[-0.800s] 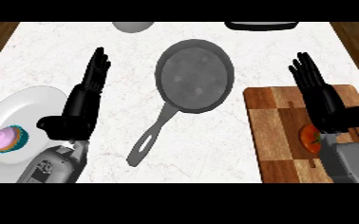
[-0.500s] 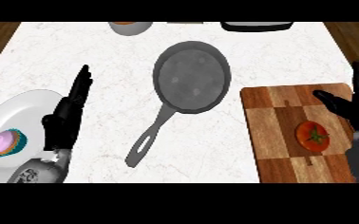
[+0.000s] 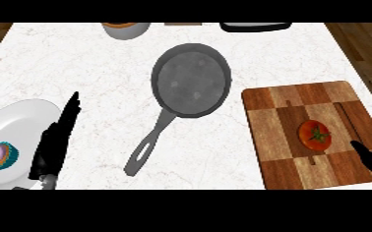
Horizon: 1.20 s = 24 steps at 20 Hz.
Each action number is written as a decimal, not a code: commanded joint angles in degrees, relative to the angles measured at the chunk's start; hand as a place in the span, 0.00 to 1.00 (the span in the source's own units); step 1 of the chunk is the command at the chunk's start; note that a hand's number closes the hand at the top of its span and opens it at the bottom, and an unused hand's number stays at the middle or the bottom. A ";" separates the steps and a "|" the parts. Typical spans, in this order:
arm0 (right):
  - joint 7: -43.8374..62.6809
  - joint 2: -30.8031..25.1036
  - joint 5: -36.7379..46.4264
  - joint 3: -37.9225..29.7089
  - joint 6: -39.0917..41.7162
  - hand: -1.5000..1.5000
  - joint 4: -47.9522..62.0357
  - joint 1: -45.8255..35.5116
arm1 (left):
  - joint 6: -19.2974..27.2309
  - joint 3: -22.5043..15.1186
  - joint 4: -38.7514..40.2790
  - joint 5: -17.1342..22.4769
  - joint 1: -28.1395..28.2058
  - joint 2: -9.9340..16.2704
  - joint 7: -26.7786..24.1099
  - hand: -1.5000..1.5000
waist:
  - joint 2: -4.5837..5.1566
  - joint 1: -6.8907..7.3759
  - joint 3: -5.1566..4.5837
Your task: Pick the tomato from the cutting board and place it in the pan
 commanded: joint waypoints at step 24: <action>82.37 -39.90 15.54 10.87 12.99 0.00 -46.20 12.17 | -4.92 -0.12 -1.39 -1.35 0.25 -0.21 -0.10 0.50 | 1.15 6.27 0.32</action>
